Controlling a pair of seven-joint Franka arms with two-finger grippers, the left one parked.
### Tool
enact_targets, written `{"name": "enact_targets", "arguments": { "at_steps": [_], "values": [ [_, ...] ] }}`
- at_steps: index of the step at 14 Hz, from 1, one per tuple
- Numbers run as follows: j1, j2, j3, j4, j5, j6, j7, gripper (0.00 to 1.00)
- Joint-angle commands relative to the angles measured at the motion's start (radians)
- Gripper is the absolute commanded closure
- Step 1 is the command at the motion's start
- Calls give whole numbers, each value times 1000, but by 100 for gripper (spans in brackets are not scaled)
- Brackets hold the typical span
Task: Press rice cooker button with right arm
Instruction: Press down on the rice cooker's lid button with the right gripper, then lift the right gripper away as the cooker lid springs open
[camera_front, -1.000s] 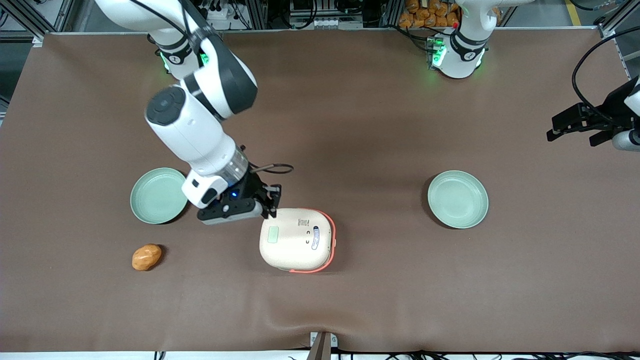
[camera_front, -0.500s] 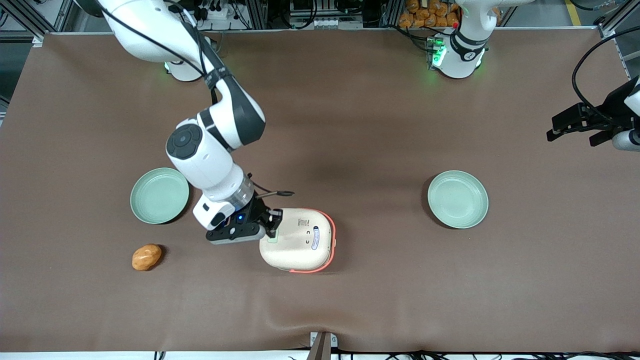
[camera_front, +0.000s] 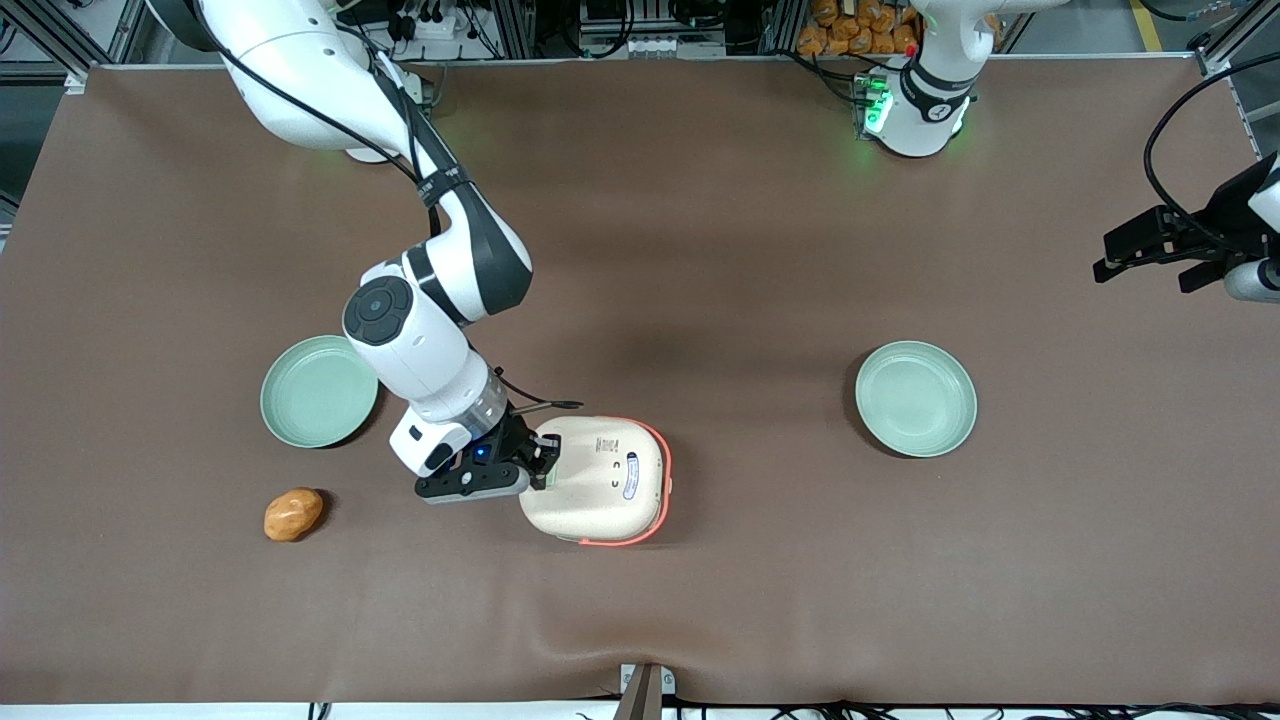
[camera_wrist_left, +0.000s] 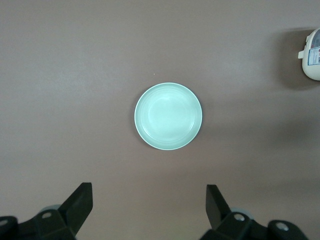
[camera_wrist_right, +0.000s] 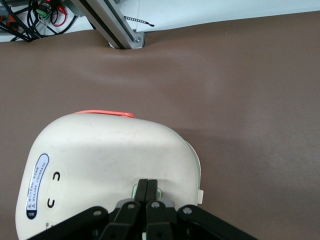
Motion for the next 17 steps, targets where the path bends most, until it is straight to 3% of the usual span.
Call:
{"name": "enact_targets", "arguments": {
  "at_steps": [1,10,14,15,17],
  "values": [
    [6,20,0,24,6,2,-13,100],
    [14,49,0,29,4,-1,-19,100],
    [9,15,-2,99,3,-76,-19,98],
    [5,1,0,111,4,-111,-19,85],
    [-1,-42,0,116,4,-186,-16,37]
  ]
}}
